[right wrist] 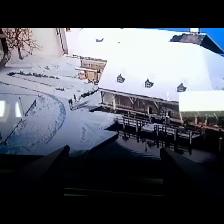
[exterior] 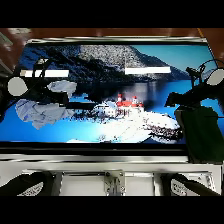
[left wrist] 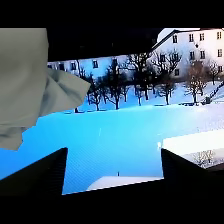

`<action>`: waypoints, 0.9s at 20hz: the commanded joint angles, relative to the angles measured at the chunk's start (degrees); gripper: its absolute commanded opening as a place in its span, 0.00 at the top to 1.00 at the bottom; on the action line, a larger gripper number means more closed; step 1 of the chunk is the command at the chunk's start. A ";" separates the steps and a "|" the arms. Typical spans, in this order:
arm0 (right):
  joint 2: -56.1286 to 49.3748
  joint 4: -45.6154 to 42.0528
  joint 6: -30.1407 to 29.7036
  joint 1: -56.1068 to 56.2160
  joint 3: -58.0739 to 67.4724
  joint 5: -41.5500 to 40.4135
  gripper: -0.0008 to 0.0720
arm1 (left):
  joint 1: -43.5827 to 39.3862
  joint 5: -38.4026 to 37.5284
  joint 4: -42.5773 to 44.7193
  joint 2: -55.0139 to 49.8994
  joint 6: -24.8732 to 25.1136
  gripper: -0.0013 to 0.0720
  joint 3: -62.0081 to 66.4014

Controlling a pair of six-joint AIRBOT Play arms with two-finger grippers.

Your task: Fold the shirts.

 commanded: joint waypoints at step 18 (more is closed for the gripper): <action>-0.04 0.02 -0.35 0.04 -0.02 0.57 0.07 | 0.02 6.86 -0.17 -0.33 -0.02 0.01 -0.04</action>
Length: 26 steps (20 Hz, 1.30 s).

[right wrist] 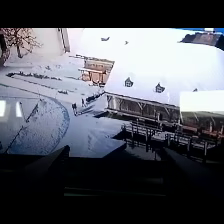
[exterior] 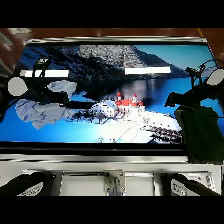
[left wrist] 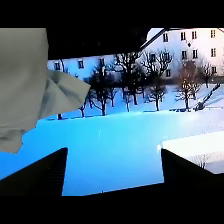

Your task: Fold the shirts.

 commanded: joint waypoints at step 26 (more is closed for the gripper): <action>-0.11 3.08 -0.42 0.11 -0.04 -9.57 0.07 | 36.06 7.76 -13.68 -29.51 -1.64 0.00 -0.72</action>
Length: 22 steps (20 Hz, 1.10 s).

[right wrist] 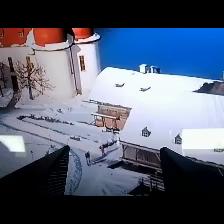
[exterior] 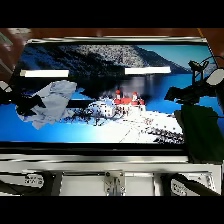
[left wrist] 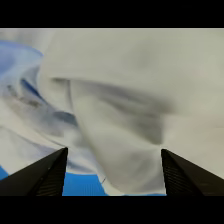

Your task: Fold the shirts.

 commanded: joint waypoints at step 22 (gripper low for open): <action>26.08 -5.29 -7.15 0.00 0.76 13.68 0.07 | -56.81 10.43 -13.25 37.90 0.20 0.93 -1.73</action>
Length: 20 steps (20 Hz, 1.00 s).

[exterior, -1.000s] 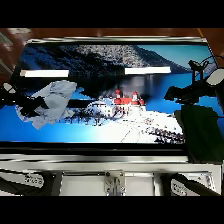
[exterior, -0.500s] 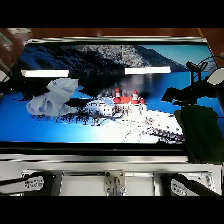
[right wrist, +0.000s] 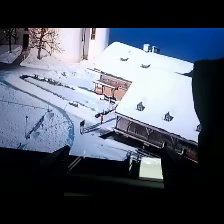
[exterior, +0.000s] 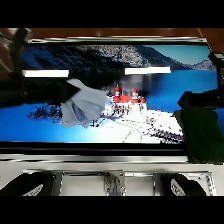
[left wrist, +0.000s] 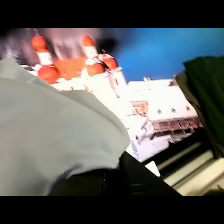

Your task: Fold the shirts.

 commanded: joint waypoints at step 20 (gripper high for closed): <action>-28.96 34.91 -10.32 0.00 -14.12 -11.39 0.07 | 9.55 -13.31 0.13 -5.62 -2.71 0.00 -32.87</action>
